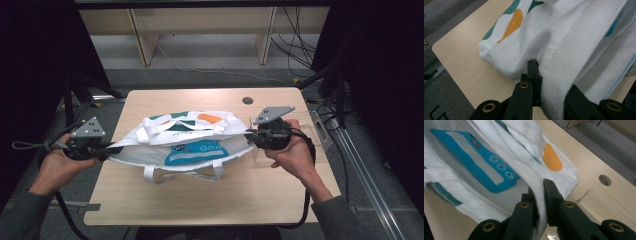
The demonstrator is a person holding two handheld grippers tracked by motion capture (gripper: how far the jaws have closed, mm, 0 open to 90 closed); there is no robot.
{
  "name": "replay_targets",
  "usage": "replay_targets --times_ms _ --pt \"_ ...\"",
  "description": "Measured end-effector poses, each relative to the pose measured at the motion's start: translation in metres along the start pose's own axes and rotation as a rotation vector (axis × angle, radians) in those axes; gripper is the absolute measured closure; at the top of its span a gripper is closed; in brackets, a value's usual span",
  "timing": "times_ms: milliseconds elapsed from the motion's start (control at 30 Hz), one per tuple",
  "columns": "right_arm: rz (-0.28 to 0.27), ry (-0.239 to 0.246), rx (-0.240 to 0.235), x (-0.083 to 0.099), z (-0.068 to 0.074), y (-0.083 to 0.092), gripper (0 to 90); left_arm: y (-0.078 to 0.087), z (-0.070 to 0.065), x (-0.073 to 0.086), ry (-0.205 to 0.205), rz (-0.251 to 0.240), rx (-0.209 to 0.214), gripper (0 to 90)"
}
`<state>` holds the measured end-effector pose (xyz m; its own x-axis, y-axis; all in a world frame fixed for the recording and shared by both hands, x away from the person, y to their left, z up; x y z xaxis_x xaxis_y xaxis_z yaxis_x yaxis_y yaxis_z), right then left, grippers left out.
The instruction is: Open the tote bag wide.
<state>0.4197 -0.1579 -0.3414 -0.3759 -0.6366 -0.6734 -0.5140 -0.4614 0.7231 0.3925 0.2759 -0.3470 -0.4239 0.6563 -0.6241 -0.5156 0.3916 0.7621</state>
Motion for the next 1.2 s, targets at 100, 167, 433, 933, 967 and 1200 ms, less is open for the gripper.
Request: replay_targets --times_ms 100,167,433,933,967,1200 --pt "-0.003 0.012 0.003 -0.014 -0.008 0.007 85.9 0.005 0.003 -0.006 0.017 0.006 0.003 85.8" --pt "0.001 0.011 0.008 -0.018 -0.011 0.01 86.0 0.01 0.007 -0.013 0.021 -0.004 -0.002 85.8" --pt "-0.008 0.018 0.037 -0.056 -0.027 0.031 86.6 0.041 0.025 -0.046 0.053 -0.083 -0.063 86.0" --pt "-0.014 0.032 0.02 -0.074 -0.027 0.04 86.8 0.054 0.033 -0.047 0.061 -0.104 -0.055 85.9" --pt "-0.014 0.032 0.02 -0.074 -0.027 0.04 86.8 0.053 0.033 -0.047 0.065 -0.098 -0.055 85.9" --pt "0.006 0.035 0.024 -0.067 -0.025 0.024 86.8 0.031 0.037 -0.03 0.054 -0.028 -0.044 85.8"
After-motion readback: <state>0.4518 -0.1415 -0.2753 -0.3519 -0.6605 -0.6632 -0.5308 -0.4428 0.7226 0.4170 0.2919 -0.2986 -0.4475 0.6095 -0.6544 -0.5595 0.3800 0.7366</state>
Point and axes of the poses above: each handheld gripper's, and its own axes: y roughly backward along the jaws, x roughly out of its underside, z roughly to its left, the point moved 4 cm from there along -y, roughly forward along the jaws, and after that the axes turned 5 degrees about z, right-handed, at the moved point
